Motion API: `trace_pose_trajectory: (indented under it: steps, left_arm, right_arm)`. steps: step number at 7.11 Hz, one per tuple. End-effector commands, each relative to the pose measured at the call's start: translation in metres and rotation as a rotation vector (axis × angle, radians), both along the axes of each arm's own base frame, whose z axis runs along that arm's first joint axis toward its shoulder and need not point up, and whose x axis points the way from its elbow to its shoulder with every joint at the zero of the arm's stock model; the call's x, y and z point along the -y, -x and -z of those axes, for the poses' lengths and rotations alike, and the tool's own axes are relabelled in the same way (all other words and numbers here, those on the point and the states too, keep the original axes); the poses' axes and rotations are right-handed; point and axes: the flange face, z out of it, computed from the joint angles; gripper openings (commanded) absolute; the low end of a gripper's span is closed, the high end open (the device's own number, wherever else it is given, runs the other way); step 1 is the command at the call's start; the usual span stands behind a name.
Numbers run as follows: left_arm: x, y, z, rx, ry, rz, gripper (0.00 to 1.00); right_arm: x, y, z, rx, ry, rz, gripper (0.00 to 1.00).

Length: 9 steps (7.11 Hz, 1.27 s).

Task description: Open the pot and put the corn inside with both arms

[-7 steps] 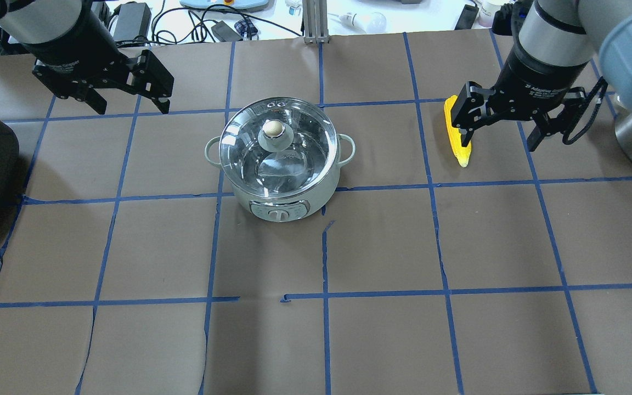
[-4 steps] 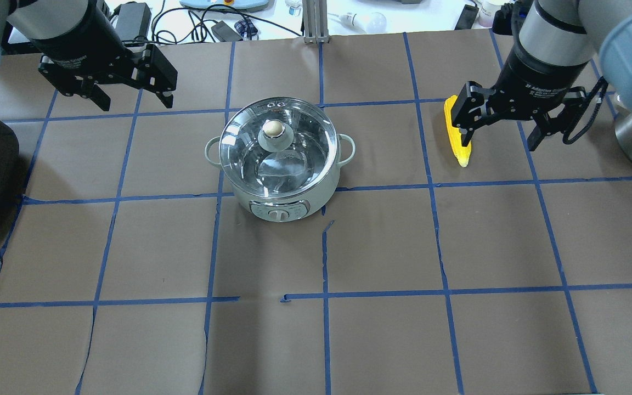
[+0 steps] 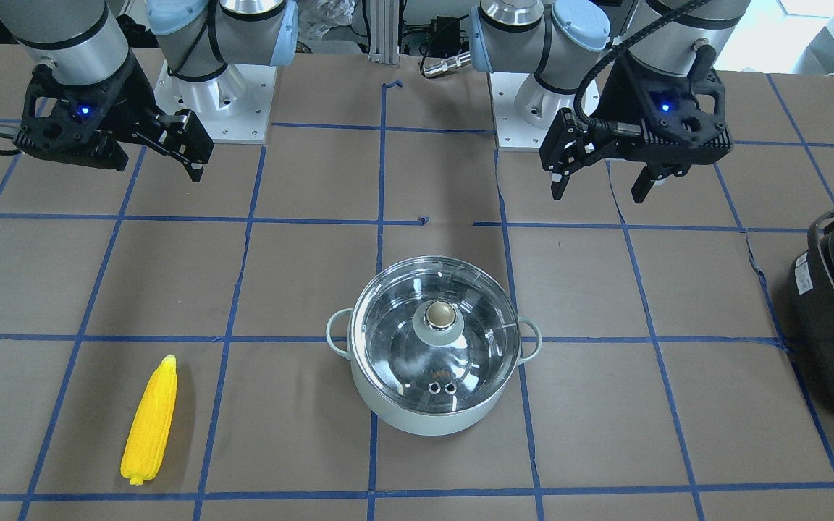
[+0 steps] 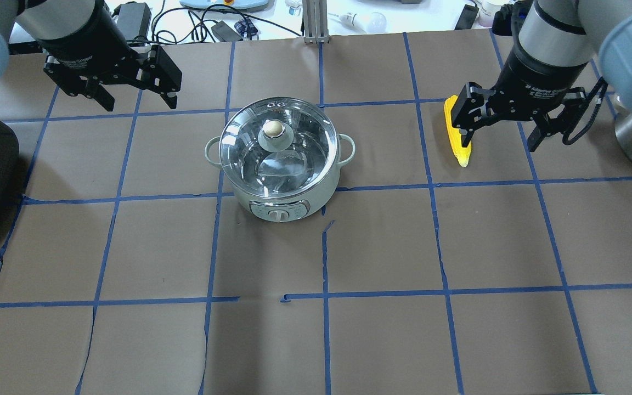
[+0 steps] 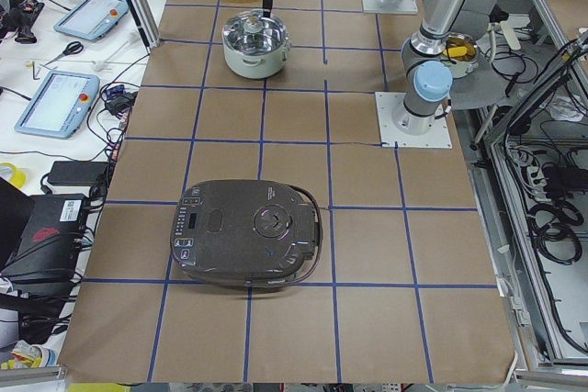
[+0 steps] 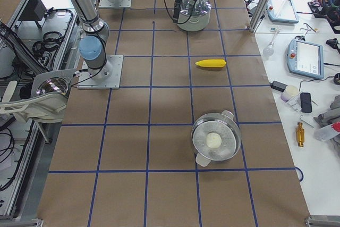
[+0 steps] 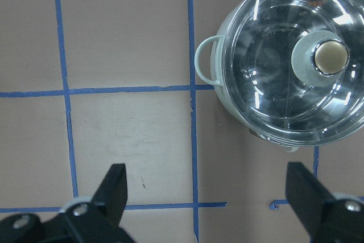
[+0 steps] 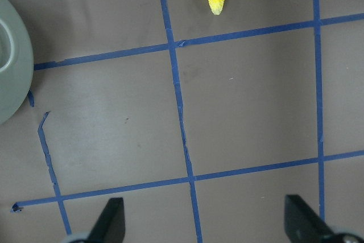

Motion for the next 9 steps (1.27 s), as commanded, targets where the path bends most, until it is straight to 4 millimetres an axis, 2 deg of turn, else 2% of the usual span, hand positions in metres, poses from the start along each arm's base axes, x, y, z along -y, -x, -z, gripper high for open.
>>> trace_pose_trajectory:
  steps: [1, 2, 3, 5, 6, 7, 9]
  left_arm:
    - [0.03, 0.033, 0.011, -0.023, 0.045, -0.04, 1.0]
    - [0.045, 0.076, 0.033, -0.035, 0.063, -0.018, 1.0]
    - [0.054, 0.11, 0.064, -0.032, 0.05, -0.039, 1.0]
    - [0.083, 0.121, 0.107, -0.041, 0.053, -0.077, 1.0]
    - [0.09, 0.13, 0.127, -0.039, 0.036, -0.076, 1.0]
    - [0.089, 0.145, 0.151, -0.033, 0.004, -0.078, 1.0]
    - [0.088, 0.152, 0.169, -0.023, -0.025, -0.072, 1.0]
  right_arm:
    - [0.001, 0.001, 0.0, -0.007, 0.0, 0.001, 1.0]
    - [0.0, 0.002, 0.0, -0.018, 0.0, -0.003, 1.0]
    - [0.0, 0.002, 0.001, -0.022, -0.002, -0.003, 1.0]
    - [0.001, 0.002, 0.0, -0.023, 0.0, 0.001, 1.0]
    - [0.0, 0.003, 0.0, -0.026, -0.001, 0.0, 1.0]
    - [0.001, 0.003, -0.002, -0.028, 0.004, 0.001, 1.0]
    - [0.011, 0.008, 0.014, -0.024, -0.016, 0.009, 1.0]
